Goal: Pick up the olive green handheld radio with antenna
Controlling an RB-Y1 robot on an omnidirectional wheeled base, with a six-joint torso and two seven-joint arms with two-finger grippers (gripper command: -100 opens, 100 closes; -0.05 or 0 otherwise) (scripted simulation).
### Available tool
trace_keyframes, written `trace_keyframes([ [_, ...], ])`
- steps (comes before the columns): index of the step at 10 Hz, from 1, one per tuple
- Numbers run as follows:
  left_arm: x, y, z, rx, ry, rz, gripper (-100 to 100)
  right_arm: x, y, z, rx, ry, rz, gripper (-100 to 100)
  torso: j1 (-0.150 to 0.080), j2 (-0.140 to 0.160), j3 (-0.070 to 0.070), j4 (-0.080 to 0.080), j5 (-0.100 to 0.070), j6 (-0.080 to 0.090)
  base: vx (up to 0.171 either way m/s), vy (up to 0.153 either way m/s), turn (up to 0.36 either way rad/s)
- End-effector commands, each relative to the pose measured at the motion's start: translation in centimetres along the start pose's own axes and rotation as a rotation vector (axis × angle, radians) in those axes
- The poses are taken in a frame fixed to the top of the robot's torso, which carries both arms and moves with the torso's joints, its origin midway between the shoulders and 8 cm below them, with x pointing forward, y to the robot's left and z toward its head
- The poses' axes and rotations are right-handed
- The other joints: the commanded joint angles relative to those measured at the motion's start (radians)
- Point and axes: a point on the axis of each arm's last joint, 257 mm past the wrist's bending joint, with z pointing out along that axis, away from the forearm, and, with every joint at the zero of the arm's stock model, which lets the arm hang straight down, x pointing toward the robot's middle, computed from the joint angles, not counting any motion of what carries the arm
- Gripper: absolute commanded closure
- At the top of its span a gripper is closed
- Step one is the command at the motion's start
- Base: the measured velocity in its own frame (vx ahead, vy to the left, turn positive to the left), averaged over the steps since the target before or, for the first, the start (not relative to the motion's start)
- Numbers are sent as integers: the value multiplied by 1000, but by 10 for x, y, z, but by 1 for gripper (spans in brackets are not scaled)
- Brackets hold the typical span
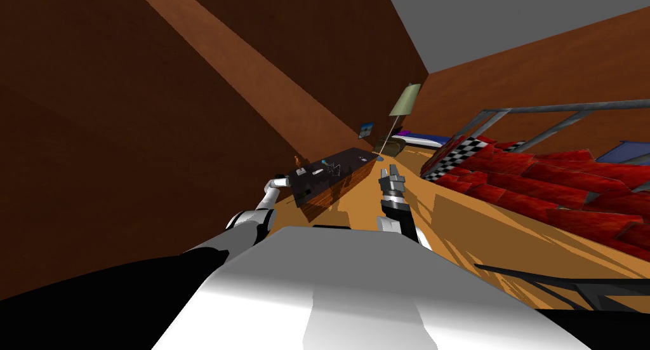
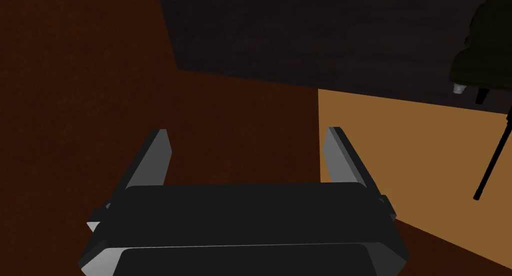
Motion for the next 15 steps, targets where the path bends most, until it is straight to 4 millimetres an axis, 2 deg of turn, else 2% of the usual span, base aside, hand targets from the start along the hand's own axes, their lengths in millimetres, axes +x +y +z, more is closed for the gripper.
trace_keyframes([
  [1,-15,29,4,-87,-22,-30,-100,0,0,0,0,0,0,0,0,0,0,0,0,0,22,-19,-76],
  [3,-16,32,4,-98,-25,-30,-100,0,0,0,0,0,0,0,0,0,0,0,0,0,14,-8,-8],
  [4,-21,50,4,-160,-35,-50,-100,0,0,0,0,0,0,0,0,1,0,0,0,0,20,-11,-60],
  [5,-24,57,6,-175,-42,-53,-100,0,0,0,0,0,0,0,0,0,0,0,0,0,22,-10,-42],
  [6,-31,83,6,-250,-57,-74,-100,0,0,0,0,0,0,0,0,0,0,0,0,0,33,-12,-87],
  [7,-28,76,5,-236,-51,-71,-100,0,0,0,0,0,0,0,0,0,0,0,0,0,27,-11,-25],
  [8,-31,83,6,-252,-57,-74,-100,0,0,0,0,0,0,0,0,0,0,0,0,0,12,-6,16],
  [9,-35,103,4,-314,-66,-92,-100,0,0,0,0,0,0,0,0,0,0,0,0,0,29,-12,-56],
  [10,-37,109,4,-326,-71,-94,-100,0,0,0,0,0,0,0,0,0,0,0,0,0,30,-7,-37],
  [11,-42,133,1,-393,-82,-112,-100,0,0,0,0,0,0,0,0,-1,0,0,0,0,38,-7,-63],
  [12,-43,135,1,-397,-84,-113,-100,0,0,0,0,0,0,0,0,-1,-1,0,0,0,36,-5,-32],
  [14,-49,178,-7,-517,-100,-144,-100,0,0,0,0,0,0,0,1,-2,-1,0,0,0,63,-3,-82],
  [15,-50,183,-8,-527,-104,-146,-100,0,0,0,0,0,0,0,1,-3,-2,-1,0,0,50,-2,-16],
])
